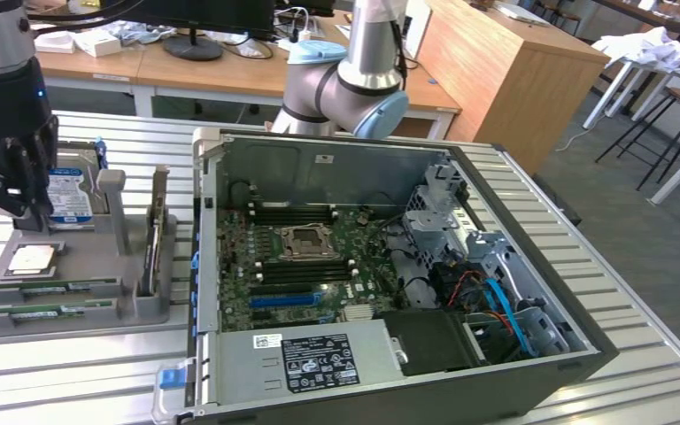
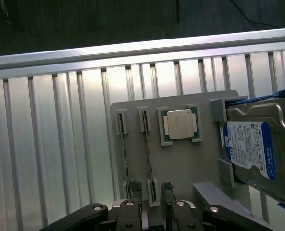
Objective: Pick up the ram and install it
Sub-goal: 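Pick up the ram and move it above insertion slot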
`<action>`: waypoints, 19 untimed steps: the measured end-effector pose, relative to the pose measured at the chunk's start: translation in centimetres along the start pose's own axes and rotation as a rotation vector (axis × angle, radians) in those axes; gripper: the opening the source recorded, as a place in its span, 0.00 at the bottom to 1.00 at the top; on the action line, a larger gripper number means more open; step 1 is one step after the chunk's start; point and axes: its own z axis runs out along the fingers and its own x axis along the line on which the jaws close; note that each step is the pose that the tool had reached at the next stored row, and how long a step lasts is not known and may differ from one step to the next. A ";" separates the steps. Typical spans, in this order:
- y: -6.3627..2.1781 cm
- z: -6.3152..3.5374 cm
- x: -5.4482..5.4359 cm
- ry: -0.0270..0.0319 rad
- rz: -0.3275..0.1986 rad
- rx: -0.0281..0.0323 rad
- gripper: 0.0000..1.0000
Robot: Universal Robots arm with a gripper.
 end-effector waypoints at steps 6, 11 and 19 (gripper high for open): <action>-0.03 0.88 0.0 -0.0010 0.000 -0.0001 0.30; -0.05 1.50 0.0 -0.0013 0.000 -0.0002 0.30; -0.07 2.34 0.0 -0.0014 0.000 -0.0002 0.30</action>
